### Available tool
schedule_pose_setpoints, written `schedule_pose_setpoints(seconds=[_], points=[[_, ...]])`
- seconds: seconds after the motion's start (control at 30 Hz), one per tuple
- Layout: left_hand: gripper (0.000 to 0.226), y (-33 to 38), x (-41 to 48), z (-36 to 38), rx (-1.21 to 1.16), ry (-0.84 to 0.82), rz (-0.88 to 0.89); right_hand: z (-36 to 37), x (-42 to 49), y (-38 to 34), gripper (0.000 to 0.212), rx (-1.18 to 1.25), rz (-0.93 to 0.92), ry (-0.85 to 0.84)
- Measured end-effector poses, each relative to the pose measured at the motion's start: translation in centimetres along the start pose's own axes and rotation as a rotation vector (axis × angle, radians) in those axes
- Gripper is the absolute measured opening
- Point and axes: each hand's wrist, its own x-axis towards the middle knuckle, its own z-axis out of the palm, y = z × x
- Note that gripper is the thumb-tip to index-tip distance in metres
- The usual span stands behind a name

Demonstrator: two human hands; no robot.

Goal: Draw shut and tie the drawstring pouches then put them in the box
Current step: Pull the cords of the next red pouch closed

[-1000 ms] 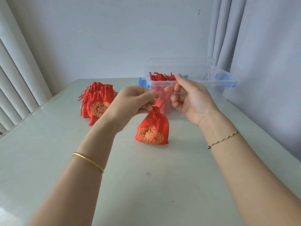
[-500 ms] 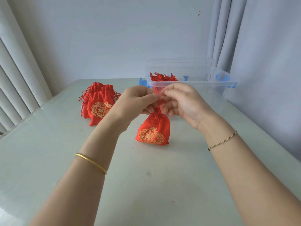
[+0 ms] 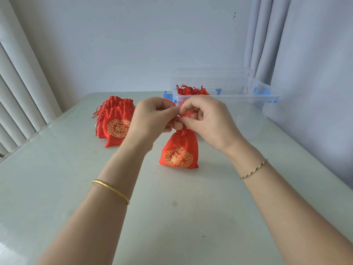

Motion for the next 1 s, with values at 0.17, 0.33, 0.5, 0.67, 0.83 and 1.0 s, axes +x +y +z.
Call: schedule_pose_setpoints(seconds=[0.17, 0.33, 0.5, 0.67, 0.83, 1.0], points=[[0.004, 0.1, 0.1, -0.1, -0.028, 0.064, 0.018, 0.6, 0.0, 0.1, 0.005, -0.195, -0.109, 0.022], [0.017, 0.5, 0.1, -0.4, 0.128, 0.185, 0.129, 0.4, 0.3, 0.7, 0.015, 0.314, 0.327, 0.012], [0.013, 0.9, -0.5, 0.1, 0.422, 0.03, 0.333, 0.0, 0.2, 0.9, 0.017, 0.819, 0.624, -0.06], [0.011, -0.1, -0.2, 0.5, 0.621, 0.083, 0.407, -0.3, 0.4, 1.0, 0.024, 0.959, 0.71, -0.093], [0.006, -0.5, 0.0, 0.5, 0.655, 0.066, 0.422, -0.3, 0.2, 1.0, 0.023, 0.939, 0.679, -0.134], [0.008, -0.6, 0.6, -0.5, 0.641, 0.089, 0.351, -2.1, 0.2, 2.6, 0.02, 0.555, 0.616, 0.011]])
